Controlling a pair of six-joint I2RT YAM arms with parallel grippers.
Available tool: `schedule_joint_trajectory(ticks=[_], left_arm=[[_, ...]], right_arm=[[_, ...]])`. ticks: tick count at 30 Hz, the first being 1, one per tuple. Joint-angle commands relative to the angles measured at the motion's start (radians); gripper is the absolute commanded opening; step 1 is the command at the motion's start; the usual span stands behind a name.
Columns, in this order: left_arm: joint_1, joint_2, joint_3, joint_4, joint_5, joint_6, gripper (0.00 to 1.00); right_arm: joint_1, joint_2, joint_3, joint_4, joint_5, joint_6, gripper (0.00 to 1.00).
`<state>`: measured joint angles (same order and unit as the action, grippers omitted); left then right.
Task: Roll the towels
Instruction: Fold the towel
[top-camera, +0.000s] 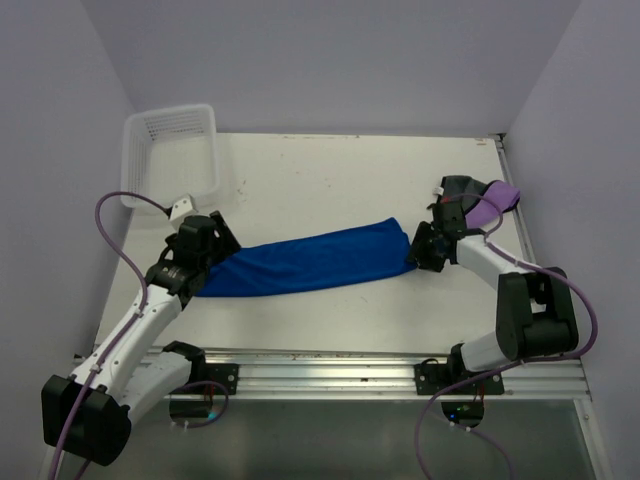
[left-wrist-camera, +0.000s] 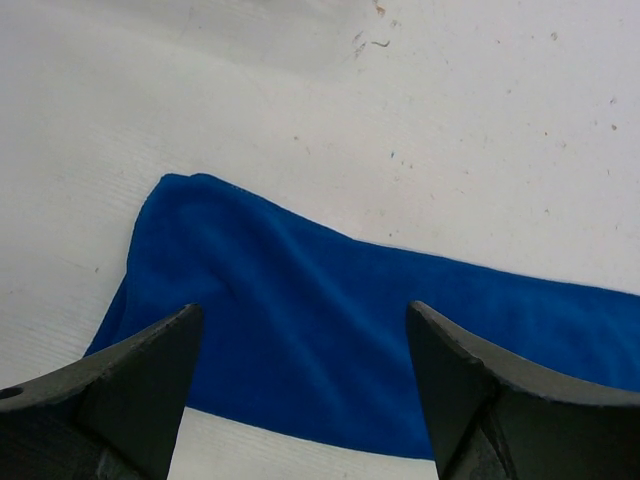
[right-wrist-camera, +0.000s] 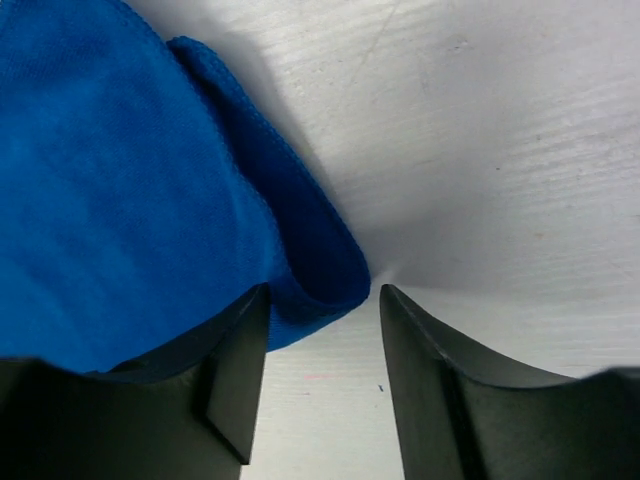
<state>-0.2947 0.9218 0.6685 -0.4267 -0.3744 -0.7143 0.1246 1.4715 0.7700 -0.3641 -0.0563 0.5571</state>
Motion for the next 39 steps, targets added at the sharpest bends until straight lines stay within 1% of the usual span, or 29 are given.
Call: schedule_joint_trajectory(ticks=[1,2,4,5,7,8,11,15,16,19,20,26,31,34,35,39], left_arm=[[0.002,0.002,-0.009,0.042,0.006,0.004,0.86],[0.002,-0.001,-0.009,0.043,0.006,0.006,0.86],[0.002,-0.003,-0.004,0.043,0.006,0.007,0.86],[0.002,-0.006,-0.004,0.046,0.006,0.009,0.86],[0.002,-0.005,-0.006,0.051,0.008,0.01,0.86],[0.002,-0.001,-0.007,0.054,0.012,0.01,0.86],[0.002,0.006,-0.012,0.06,0.02,0.01,0.85],[0.002,0.008,-0.033,0.083,0.045,0.009,0.85],[0.002,0.009,-0.038,0.092,0.052,0.006,0.85],[0.002,0.02,-0.059,0.115,0.087,-0.002,0.86],[0.002,0.022,-0.069,0.12,0.104,-0.005,0.86],[0.0,0.031,-0.112,0.154,0.15,-0.022,0.85],[0.0,0.026,-0.193,0.192,0.161,-0.042,0.82],[-0.001,0.026,-0.236,0.227,0.18,-0.048,0.74],[-0.001,0.029,-0.245,0.232,0.192,-0.051,0.68],[-0.017,0.026,-0.283,0.247,0.213,-0.071,0.61]], right_arm=[[0.012,0.012,-0.001,0.059,-0.011,-0.006,0.5],[0.013,0.012,0.0,0.047,0.007,-0.006,0.4],[0.015,0.001,-0.005,0.037,0.022,-0.002,0.32],[0.015,-0.016,-0.008,0.03,0.039,-0.003,0.25],[0.014,-0.033,-0.017,0.021,0.055,-0.005,0.18],[0.015,-0.042,-0.02,0.013,0.055,-0.005,0.11],[0.015,-0.045,-0.04,0.01,0.073,-0.005,0.0],[0.012,-0.094,-0.09,-0.001,0.15,0.03,0.0],[0.012,-0.111,-0.098,-0.009,0.215,0.053,0.0],[-0.003,-0.157,-0.109,-0.036,0.335,0.092,0.0],[-0.014,-0.161,-0.097,-0.059,0.351,0.101,0.0],[-0.149,-0.108,-0.041,-0.073,0.296,0.104,0.0],[-0.164,-0.083,-0.021,-0.064,0.276,0.099,0.0],[-0.166,-0.077,-0.021,-0.058,0.262,0.098,0.0],[-0.166,-0.074,-0.021,-0.053,0.26,0.098,0.0],[-0.168,-0.062,-0.017,-0.053,0.257,0.089,0.0]])
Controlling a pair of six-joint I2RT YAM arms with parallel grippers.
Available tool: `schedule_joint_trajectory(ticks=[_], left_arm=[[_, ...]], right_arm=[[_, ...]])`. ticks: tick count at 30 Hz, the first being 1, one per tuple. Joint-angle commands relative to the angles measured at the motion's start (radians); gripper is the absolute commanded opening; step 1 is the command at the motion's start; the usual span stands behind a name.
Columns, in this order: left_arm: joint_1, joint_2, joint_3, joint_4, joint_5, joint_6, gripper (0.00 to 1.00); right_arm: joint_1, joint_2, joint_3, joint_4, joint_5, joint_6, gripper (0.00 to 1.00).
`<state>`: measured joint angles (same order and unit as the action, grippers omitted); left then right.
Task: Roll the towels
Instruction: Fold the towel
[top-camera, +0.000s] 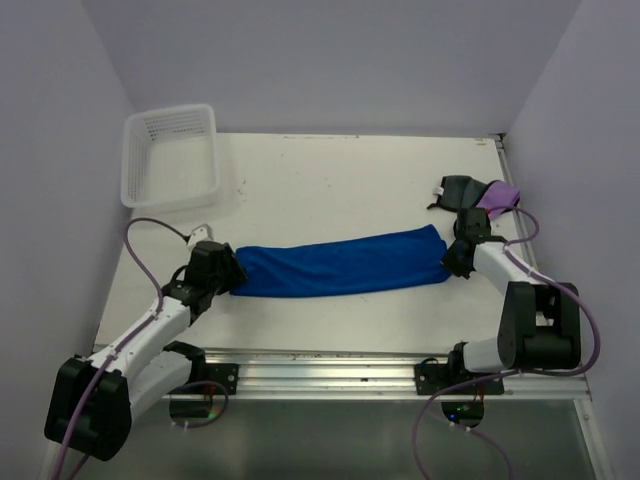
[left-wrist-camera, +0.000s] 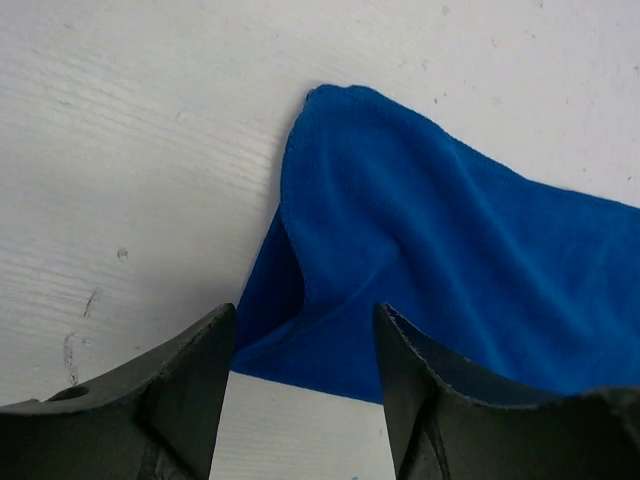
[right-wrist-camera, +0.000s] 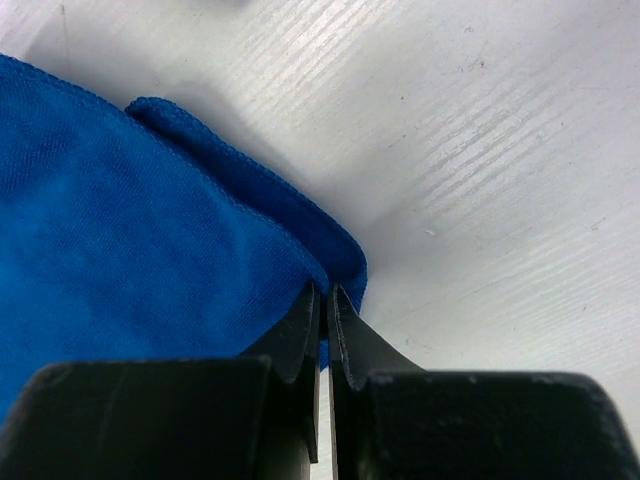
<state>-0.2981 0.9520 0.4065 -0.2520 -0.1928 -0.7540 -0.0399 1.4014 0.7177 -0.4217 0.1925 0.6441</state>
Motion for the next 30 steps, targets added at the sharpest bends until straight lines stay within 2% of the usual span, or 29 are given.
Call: schedule_joint_trajectory(ticks=[1,7,11,12,19,21,23,30], left_arm=[[-0.019,-0.016,-0.026,0.076,0.032,-0.033,0.61],[-0.042,-0.024,-0.063,0.1,0.029,-0.025,0.51],[-0.042,0.001,-0.061,0.097,0.001,0.013,0.39],[-0.042,0.004,-0.06,0.092,-0.008,0.015,0.39],[-0.042,0.001,-0.046,0.073,-0.051,0.035,0.14],[-0.042,0.002,-0.046,0.06,-0.066,0.036,0.11],[-0.042,-0.002,-0.046,0.051,-0.079,0.038,0.02],[-0.042,-0.024,-0.037,0.03,-0.102,0.058,0.0]], right_arm=[[-0.005,0.01,0.035,0.006,0.008,0.0,0.0],[-0.009,0.022,0.032,0.014,-0.005,0.002,0.0],[-0.009,0.025,0.034,0.015,-0.008,-0.003,0.0],[-0.009,0.027,0.034,0.017,-0.008,-0.006,0.0],[-0.011,0.022,0.039,0.009,-0.002,-0.011,0.0],[-0.011,0.021,0.037,0.009,-0.001,-0.009,0.0],[-0.014,0.019,0.037,0.006,0.001,-0.012,0.0],[-0.014,0.01,0.039,0.0,-0.004,-0.012,0.0]])
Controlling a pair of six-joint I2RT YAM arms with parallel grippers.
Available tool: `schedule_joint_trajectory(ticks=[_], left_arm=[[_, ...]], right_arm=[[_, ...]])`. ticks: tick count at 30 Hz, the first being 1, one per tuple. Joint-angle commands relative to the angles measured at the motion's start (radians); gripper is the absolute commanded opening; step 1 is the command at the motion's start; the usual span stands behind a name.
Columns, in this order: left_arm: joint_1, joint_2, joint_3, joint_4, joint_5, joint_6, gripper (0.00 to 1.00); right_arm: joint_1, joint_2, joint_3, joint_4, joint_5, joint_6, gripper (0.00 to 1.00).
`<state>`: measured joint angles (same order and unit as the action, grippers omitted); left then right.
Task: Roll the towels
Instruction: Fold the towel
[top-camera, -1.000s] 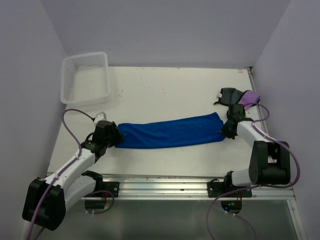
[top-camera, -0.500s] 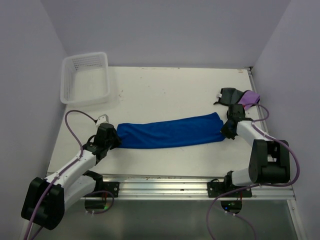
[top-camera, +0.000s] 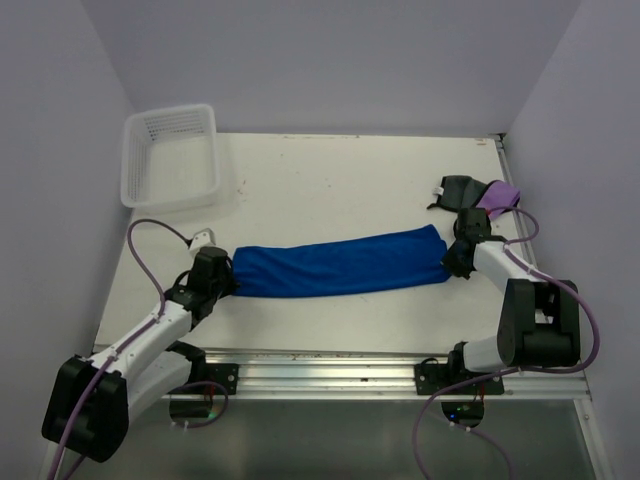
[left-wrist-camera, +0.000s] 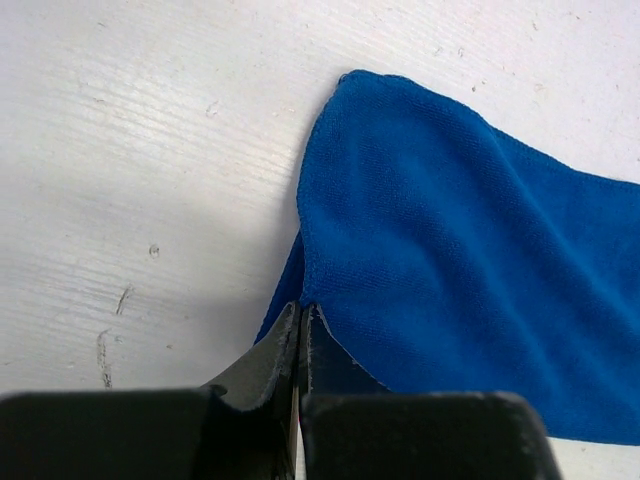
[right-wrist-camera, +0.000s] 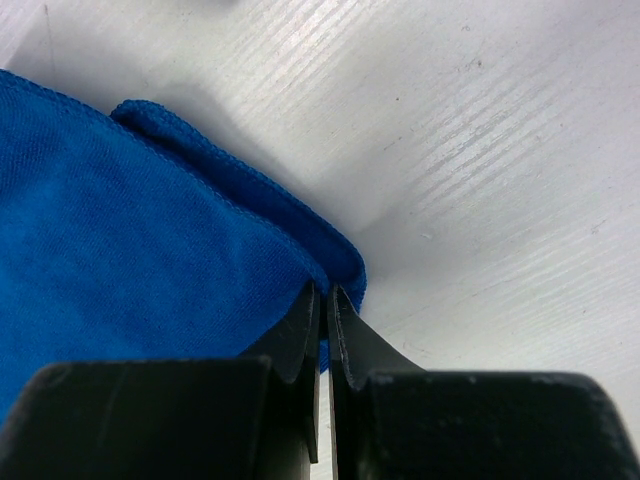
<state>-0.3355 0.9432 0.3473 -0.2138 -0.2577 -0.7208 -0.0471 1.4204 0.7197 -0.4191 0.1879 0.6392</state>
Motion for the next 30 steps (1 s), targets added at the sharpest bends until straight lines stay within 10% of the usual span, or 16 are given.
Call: schedule_joint_trajectory(ticks=[1,30], left_arm=[[-0.005,-0.015,0.024,-0.015,-0.037,0.02,0.0],[-0.02,-0.038,0.038,-0.187,-0.067,-0.114,0.0]], right_arm=[[-0.007,-0.011,0.035,-0.004,0.001,-0.007,0.0],[-0.013,-0.028,0.001,0.002,0.001,-0.018,0.0]])
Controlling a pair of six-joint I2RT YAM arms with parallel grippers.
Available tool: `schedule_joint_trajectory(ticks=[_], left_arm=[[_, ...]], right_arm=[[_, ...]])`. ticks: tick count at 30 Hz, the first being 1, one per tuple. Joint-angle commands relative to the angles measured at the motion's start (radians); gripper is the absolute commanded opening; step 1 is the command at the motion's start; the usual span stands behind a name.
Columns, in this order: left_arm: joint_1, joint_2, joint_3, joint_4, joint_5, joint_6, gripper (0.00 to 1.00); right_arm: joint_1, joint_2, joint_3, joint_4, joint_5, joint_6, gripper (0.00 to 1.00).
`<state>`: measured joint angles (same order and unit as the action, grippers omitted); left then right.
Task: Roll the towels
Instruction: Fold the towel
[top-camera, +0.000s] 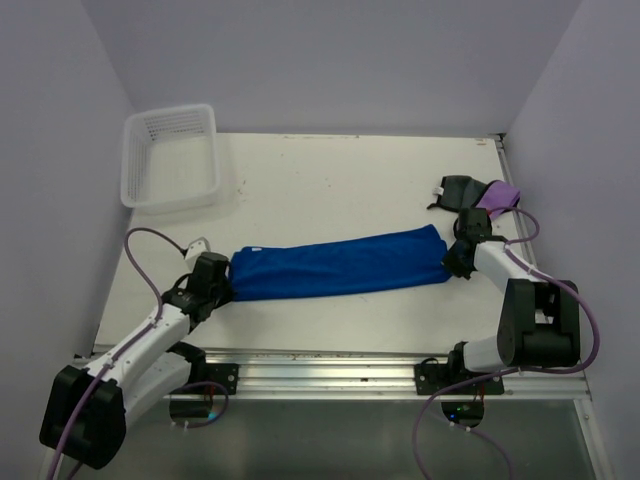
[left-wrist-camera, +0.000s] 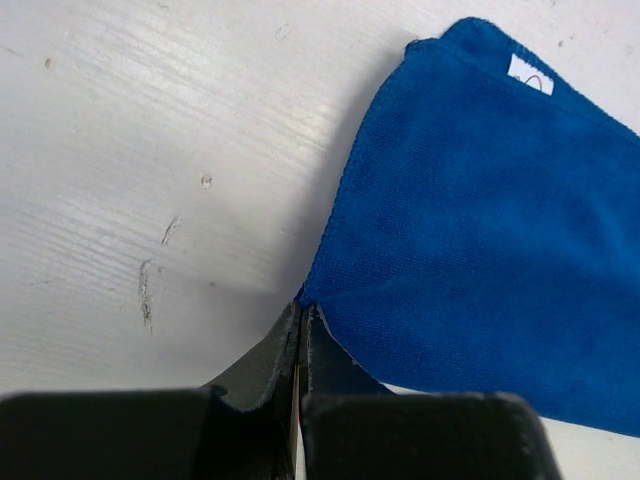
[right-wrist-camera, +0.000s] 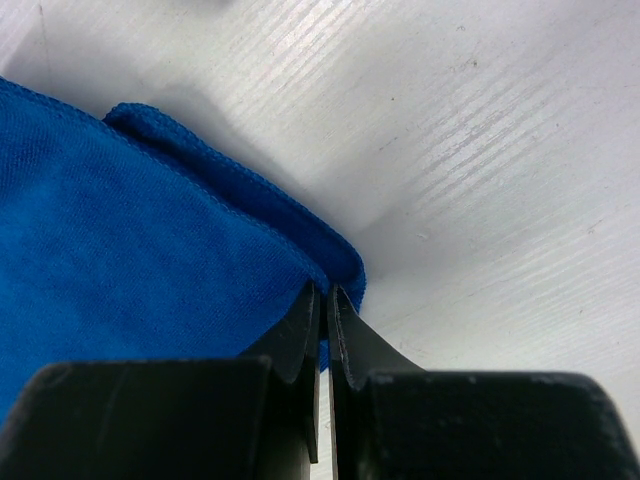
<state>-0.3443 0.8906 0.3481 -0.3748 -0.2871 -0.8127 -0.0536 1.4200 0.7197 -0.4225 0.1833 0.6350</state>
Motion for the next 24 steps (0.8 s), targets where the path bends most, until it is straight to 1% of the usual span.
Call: schedule_joint_trajectory(ticks=[1,2,5,7,9,12,14,17,19,22,23,24], left_arm=[[-0.028,0.013,0.041,-0.036,-0.052,-0.038,0.0],[-0.038,0.01,0.045,-0.042,-0.087,-0.049,0.0],[-0.059,0.011,0.048,-0.062,-0.113,-0.068,0.0],[-0.059,0.027,0.058,-0.068,-0.118,-0.074,0.23],[-0.059,0.037,0.061,-0.072,-0.124,-0.075,0.42],[-0.059,0.03,0.071,-0.078,-0.133,-0.072,0.52],[-0.059,0.016,0.091,-0.09,-0.142,-0.069,0.55],[-0.059,-0.045,0.133,-0.102,-0.159,-0.049,0.58],[-0.059,-0.067,0.182,-0.102,-0.17,-0.014,0.63],[-0.059,-0.093,0.25,-0.076,-0.17,0.076,0.77],[-0.059,-0.087,0.273,-0.076,-0.17,0.096,0.86],[-0.059,-0.082,0.317,-0.073,-0.169,0.142,0.88]], right_arm=[[-0.006,-0.027,0.001,0.005,0.007,-0.012,0.0],[-0.006,-0.027,-0.002,0.007,0.008,-0.012,0.0],[-0.008,-0.02,-0.003,0.007,0.01,-0.014,0.0],[-0.008,-0.018,-0.003,0.007,0.007,-0.015,0.0],[-0.008,-0.018,-0.006,0.013,0.002,-0.012,0.0],[-0.009,-0.021,-0.008,0.024,-0.019,-0.015,0.0],[-0.008,-0.026,-0.012,0.039,-0.042,-0.023,0.0],[-0.008,-0.036,-0.016,0.047,-0.056,-0.031,0.0],[-0.008,-0.042,-0.013,0.042,-0.056,-0.038,0.0],[-0.008,-0.05,-0.009,0.039,-0.057,-0.044,0.0],[-0.008,-0.052,-0.009,0.041,-0.062,-0.049,0.0],[-0.008,-0.053,-0.009,0.044,-0.062,-0.051,0.0]])
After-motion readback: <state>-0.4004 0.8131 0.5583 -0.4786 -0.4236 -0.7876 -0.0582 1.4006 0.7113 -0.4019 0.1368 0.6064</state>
